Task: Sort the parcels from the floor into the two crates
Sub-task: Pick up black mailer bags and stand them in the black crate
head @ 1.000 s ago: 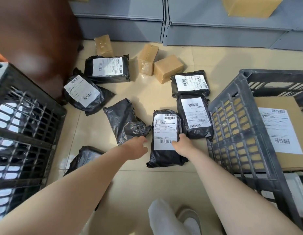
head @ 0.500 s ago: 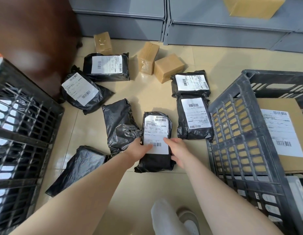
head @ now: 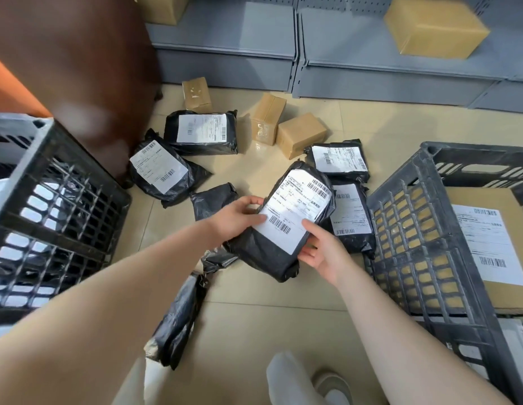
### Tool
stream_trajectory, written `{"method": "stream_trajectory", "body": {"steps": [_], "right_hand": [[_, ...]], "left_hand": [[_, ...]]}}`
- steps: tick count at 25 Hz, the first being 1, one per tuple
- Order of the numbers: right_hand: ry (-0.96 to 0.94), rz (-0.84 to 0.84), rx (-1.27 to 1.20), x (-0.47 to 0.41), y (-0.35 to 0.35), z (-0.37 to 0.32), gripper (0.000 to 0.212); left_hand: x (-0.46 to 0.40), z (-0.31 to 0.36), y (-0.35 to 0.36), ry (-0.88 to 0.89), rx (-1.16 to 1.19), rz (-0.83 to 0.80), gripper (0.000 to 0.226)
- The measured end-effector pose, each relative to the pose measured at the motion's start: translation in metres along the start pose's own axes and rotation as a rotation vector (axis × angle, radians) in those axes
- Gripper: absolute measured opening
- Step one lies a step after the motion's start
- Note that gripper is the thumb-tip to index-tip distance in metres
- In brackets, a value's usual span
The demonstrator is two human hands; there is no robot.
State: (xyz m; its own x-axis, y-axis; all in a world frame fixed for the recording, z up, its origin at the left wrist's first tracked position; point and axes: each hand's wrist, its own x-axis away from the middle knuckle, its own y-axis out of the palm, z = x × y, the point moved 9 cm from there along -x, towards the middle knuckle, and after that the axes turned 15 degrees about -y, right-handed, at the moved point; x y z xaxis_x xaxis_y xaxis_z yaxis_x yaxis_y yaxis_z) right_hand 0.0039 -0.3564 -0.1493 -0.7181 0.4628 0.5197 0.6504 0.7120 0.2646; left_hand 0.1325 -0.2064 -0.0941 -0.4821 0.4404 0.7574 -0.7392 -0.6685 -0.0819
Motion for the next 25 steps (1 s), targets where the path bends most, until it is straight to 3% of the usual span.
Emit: {"method": "stream_trajectory", "body": {"steps": [5,11,18,25], "right_hand": [[-0.088,-0.115,0.08,0.003,0.068,-0.054,0.023],[-0.091,-0.254,0.162,0.015,0.164,-0.081,0.022],[-0.126,-0.416,0.463,0.044,0.262,-0.078,0.046],[-0.245,-0.6,0.568,0.098,0.371,-0.071,0.018]], "left_hand": [[0.044,0.05,-0.054,0.129,-0.137,0.144,0.027],[0.097,0.065,-0.13,0.189,-0.172,0.458,0.041],[0.169,0.04,-0.241,0.247,-0.197,0.64,0.031],[0.243,-0.021,-0.362,0.236,0.003,0.815,0.025]]}}
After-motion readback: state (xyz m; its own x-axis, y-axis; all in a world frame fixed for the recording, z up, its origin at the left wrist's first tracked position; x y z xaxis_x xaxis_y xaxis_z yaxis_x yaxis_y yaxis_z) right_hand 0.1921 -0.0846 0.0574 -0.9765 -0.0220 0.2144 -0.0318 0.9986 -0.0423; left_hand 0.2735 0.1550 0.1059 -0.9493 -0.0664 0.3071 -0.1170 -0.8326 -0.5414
